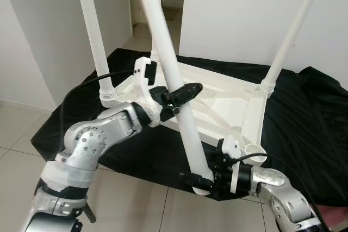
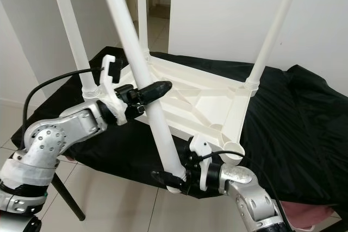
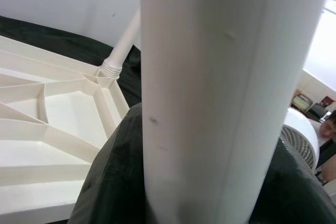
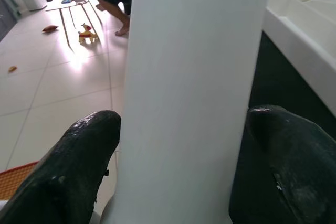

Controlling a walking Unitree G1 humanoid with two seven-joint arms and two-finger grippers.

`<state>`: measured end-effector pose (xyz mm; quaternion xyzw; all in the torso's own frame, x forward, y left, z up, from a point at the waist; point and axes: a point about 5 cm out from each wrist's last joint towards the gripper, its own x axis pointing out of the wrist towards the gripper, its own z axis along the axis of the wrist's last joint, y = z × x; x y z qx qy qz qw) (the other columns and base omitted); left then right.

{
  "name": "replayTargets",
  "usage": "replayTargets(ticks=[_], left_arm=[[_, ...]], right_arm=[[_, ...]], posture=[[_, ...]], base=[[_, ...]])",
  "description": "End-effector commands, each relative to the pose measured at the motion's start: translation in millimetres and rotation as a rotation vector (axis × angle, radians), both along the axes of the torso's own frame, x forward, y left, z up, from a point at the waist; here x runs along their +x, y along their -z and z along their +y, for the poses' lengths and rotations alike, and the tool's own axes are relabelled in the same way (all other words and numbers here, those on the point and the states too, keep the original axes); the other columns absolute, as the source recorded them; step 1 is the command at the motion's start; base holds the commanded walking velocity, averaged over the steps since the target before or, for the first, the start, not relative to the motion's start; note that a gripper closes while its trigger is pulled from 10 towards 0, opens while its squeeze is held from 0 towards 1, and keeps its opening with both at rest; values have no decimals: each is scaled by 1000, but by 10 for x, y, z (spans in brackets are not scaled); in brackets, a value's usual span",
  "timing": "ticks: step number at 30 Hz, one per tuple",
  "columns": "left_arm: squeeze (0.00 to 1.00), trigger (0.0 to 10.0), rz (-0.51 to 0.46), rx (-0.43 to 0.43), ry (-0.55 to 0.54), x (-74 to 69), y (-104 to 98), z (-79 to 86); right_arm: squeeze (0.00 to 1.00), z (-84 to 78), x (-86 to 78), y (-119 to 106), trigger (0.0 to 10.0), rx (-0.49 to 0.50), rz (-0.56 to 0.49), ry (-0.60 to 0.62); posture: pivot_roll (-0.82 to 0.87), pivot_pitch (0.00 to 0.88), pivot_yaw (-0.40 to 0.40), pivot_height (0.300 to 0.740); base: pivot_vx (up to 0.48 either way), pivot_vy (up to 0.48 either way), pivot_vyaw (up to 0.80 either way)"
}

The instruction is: Building children table

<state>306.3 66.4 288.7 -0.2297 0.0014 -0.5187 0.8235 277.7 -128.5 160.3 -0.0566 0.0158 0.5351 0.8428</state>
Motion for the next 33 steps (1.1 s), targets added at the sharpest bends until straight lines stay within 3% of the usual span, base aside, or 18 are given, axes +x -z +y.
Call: replayTargets(ticks=[1,6,7,11,12,17,19,20,25,33], left_arm=[[0,10000,-75,-31,146,-75,-77,-39],[0,10000,-48,91,41,70,-270,-54],[0,10000,-46,116,5,113,-310,-50],[0,10000,-46,158,-49,173,-345,-49],[0,10000,-83,195,-105,211,-362,-59],[0,10000,-103,210,-124,220,-364,-65],[0,10000,-134,225,-156,228,-370,-90],[0,10000,-178,225,-225,240,-418,-175],[0,10000,-213,249,-272,261,-459,-252],[0,10000,-233,195,-295,275,-595,-414]], right_arm=[[1000,-27,13,-19,10000,-2,-9,19],[1000,57,152,-288,10000,124,-67,108],[0,85,204,-346,10000,136,-96,145],[0,137,294,-413,10000,131,-137,208],[0,185,395,-440,10000,111,-175,290],[0,207,436,-443,10000,103,-184,325],[0,265,474,-455,10000,110,-193,357],[0,399,547,-454,10000,118,-194,445],[0,448,587,-446,10000,104,-208,511],[0,506,685,-519,10000,131,-258,704]], posture=[[-15,45,-11,740],[-11,58,-4,740],[-8,62,-2,740],[0,66,-2,740],[6,70,-2,740],[6,70,-2,740],[20,74,-10,740],[32,73,-13,740],[37,76,-16,740],[24,78,-8,740]], base=[[0,0,0],[0,0,0],[0,0,0],[0,0,0],[0,0,0],[0,0,0],[0,0,0],[0,0,0],[0,0,0],[0,0,0]])
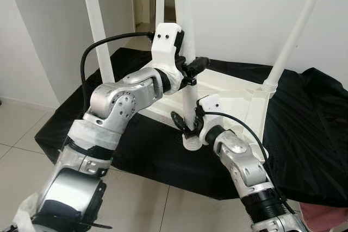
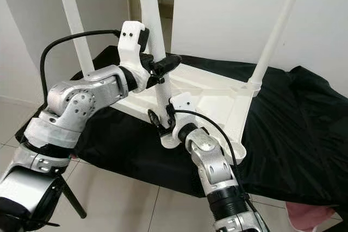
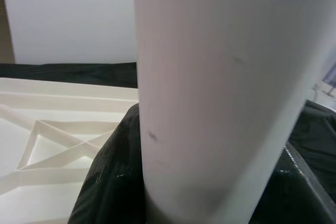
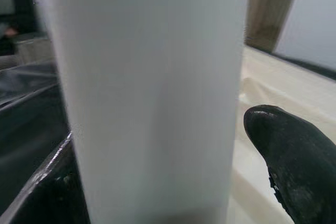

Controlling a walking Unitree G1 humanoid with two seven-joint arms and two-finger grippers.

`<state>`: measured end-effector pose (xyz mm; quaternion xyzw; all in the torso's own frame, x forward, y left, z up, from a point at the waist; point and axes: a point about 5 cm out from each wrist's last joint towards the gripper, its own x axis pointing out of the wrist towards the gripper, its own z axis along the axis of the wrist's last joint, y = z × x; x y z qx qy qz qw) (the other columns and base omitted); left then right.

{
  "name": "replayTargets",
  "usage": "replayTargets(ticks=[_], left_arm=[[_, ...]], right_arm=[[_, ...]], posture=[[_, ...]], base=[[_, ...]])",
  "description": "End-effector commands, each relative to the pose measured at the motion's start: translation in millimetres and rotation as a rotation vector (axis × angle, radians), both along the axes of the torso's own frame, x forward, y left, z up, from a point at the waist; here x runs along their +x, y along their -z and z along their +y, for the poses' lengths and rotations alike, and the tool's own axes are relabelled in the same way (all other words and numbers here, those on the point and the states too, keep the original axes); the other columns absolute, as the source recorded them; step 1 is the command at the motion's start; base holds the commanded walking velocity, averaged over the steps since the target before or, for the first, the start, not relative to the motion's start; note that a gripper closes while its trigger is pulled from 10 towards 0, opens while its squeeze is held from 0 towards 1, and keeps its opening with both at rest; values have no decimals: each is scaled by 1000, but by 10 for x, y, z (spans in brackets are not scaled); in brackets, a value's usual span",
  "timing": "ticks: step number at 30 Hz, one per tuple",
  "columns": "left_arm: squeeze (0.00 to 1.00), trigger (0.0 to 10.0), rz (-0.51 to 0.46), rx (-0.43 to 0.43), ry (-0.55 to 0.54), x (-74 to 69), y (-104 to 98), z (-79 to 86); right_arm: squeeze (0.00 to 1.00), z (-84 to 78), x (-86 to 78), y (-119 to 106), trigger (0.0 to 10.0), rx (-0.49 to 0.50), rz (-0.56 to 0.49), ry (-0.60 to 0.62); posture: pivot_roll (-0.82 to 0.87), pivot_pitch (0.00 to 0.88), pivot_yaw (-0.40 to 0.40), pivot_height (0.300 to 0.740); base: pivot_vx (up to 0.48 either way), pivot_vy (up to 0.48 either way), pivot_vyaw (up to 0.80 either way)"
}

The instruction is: Building children table

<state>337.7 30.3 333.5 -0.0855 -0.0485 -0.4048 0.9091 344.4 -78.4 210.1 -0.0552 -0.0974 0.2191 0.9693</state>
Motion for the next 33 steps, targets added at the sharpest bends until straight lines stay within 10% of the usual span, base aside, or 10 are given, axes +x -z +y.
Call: replayTargets(ticks=[1,24,25,26,30,31,33], left_arm=[[0,10000,-62,-29,11,-40,-167,-80],[0,10000,-146,55,-46,13,-158,-304],[0,10000,-147,55,-46,15,-155,-313],[0,10000,-148,56,-44,16,-154,-321],[0,10000,-151,55,-44,19,-153,-336],[0,10000,-152,56,-43,17,-154,-342],[0,10000,-153,56,-41,17,-154,-347]], right_arm=[[0,2,28,-26,10000,2,-30,67],[0,29,93,51,10000,58,-27,300],[0,45,91,59,8353,48,-28,299],[0,57,90,68,3922,45,-24,296],[0,66,92,84,2941,60,-12,291],[0,65,93,86,0,63,-10,291],[0,65,94,88,0,63,-9,292]], posture=[[22,79,-7,740],[18,76,3,740],[19,77,1,740],[18,76,1,740],[18,75,1,740],[18,75,0,740],[18,75,0,740]], base=[[0,0,0],[0,0,0],[0,0,0],[0,0,0],[0,0,0],[0,0,0],[0,0,0]])
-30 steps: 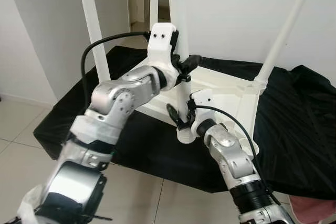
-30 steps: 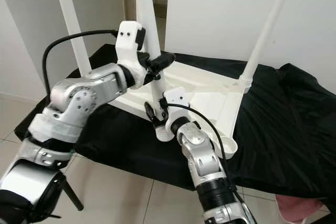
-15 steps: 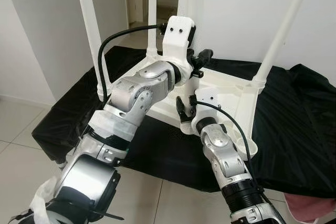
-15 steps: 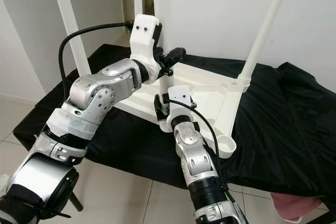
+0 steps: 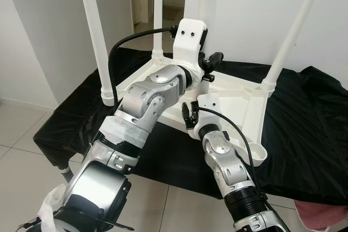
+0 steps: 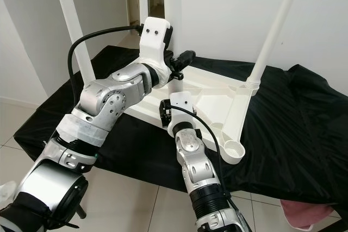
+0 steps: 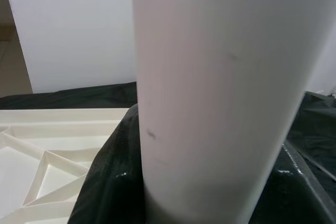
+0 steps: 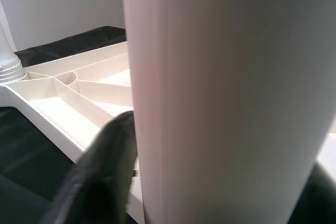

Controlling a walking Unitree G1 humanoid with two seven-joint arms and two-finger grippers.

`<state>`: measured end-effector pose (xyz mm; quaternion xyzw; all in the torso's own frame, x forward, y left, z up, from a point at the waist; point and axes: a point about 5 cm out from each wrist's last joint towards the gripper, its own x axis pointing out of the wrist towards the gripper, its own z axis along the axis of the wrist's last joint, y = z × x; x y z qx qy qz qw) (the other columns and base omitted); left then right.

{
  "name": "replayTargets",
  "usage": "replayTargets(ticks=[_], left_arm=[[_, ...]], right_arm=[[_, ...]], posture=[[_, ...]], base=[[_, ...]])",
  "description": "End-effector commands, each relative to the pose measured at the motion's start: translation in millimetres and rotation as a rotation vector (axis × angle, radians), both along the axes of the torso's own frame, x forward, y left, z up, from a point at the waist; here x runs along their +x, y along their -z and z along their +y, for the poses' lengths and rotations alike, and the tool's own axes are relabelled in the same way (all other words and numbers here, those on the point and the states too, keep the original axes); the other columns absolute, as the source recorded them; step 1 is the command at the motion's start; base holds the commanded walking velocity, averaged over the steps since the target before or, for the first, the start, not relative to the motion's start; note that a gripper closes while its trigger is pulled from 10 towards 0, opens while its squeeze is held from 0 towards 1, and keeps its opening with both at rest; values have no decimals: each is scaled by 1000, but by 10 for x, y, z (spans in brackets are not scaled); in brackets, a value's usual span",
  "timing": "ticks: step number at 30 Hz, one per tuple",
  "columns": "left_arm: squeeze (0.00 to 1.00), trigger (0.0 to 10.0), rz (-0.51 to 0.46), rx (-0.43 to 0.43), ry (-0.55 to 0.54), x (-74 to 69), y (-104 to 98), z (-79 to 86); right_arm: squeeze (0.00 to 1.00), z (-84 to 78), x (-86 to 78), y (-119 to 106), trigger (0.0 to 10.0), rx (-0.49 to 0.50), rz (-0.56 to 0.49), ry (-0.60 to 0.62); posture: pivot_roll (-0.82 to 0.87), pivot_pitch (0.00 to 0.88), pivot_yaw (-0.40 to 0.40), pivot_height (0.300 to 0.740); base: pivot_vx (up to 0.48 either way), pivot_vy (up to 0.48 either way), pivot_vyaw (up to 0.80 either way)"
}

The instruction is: Building children table

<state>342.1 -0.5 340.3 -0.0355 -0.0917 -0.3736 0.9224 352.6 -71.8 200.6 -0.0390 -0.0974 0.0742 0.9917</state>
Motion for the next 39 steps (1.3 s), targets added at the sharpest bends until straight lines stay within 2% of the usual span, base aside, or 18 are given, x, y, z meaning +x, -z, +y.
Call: replayTargets(ticks=[1,10,11,13,14,15,16,17,26,27,33,35,39], left_arm=[[0,10000,-40,4,40,-29,-87,-43],[0,10000,-56,7,42,-33,-110,-66],[0,10000,-64,16,55,-44,-100,-77],[0,10000,-64,16,55,-44,-100,-77],[0,10000,-64,17,60,-48,-95,-81],[737,10000,-52,-23,66,-50,-103,-68],[737,10000,-52,-23,66,-50,-103,-68],[1000,10000,-46,-46,74,-55,-109,-58],[984,10000,-103,-59,91,-111,-150,-59],[0,10000,-117,-76,107,-147,-160,-49],[0,10000,-124,-109,115,-183,-162,-25],[0,10000,-130,-104,99,-200,-64,24],[0,10000,-107,-107,95,-196,-12,37]], right_arm=[[0,-2,13,-6,0,-3,-7,5],[0,-53,35,0,0,-2,1,47],[0,-75,48,15,7059,10,19,68],[0,-75,48,15,7059,10,19,68],[0,-82,53,17,10000,9,22,74],[0,-96,58,20,10000,17,27,79],[0,-96,58,20,10000,17,27,79],[0,-112,63,33,10000,25,34,84],[0,-268,83,89,10000,77,67,149],[0,-346,94,82,10000,85,61,177],[0,-444,101,78,10000,101,54,213],[0,-579,98,64,10000,96,32,251],[0,-625,96,61,10000,96,26,261]], posture=[[17,74,0,740],[20,76,0,740],[20,78,2,740],[20,78,2,740],[20,78,2,740],[20,79,4,740],[20,79,4,740],[19,80,5,740],[16,84,17,740],[17,86,21,740],[11,84,26,740],[7,82,28,740],[4,82,27,740]], base=[[0,0,0],[0,0,0],[0,0,0],[0,0,0],[0,0,0],[0,0,0],[0,0,0],[0,0,0],[0,0,0],[0,0,0],[0,0,0],[0,0,0],[0,0,0]])
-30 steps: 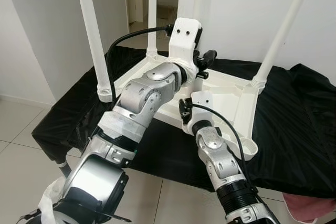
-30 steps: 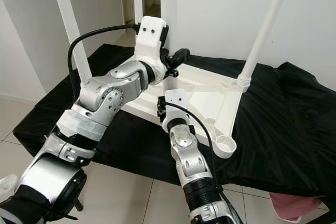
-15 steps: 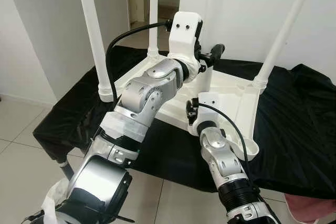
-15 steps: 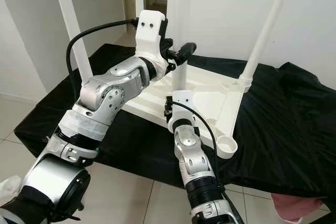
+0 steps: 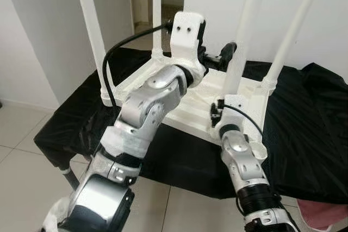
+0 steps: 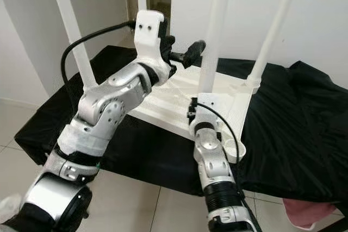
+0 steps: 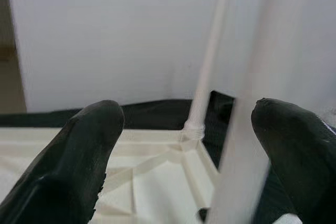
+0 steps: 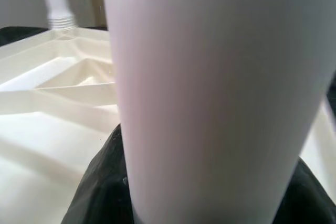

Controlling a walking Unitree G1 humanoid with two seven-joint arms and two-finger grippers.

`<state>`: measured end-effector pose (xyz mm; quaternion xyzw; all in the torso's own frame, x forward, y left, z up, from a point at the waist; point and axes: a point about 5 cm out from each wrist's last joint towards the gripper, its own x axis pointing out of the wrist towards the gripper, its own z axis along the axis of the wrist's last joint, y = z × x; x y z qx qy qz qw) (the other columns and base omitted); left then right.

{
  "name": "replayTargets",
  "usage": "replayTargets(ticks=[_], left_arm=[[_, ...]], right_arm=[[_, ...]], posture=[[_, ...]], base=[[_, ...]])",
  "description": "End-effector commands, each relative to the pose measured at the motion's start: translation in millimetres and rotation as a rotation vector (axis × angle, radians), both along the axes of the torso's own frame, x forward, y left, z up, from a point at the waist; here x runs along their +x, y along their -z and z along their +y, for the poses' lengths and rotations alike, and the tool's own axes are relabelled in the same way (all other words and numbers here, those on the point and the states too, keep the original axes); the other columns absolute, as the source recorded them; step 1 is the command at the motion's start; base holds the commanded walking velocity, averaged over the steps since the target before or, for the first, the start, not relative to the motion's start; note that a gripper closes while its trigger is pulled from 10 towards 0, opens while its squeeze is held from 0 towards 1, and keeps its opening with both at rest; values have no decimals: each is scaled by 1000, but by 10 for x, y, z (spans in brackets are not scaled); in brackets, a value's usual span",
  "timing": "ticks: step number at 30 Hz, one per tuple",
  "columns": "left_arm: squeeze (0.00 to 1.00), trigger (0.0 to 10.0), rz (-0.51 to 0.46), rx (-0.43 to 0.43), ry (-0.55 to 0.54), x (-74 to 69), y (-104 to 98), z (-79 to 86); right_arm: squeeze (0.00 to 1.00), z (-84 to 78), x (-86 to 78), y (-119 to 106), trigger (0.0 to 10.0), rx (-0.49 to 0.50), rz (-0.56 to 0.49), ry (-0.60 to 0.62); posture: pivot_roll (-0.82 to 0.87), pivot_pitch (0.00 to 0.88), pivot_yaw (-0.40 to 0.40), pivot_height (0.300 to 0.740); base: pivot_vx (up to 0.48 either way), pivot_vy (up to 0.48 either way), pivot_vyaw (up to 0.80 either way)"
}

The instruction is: Building children table

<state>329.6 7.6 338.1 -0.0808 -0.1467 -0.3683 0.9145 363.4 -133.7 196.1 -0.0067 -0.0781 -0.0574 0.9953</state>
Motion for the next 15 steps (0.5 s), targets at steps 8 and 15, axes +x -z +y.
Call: replayTargets(ticks=[8,15], left_arm=[[0,10000,-34,80,38,-145,368,2],[0,10000,-51,125,18,-182,572,24]], right_arm=[[0,-310,-82,-25,10000,-11,-57,71],[0,-371,-172,4,10000,-64,-83,119]], posture=[[-4,93,27,740],[1,95,21,740]], base=[[0,0,0],[0,0,0]])
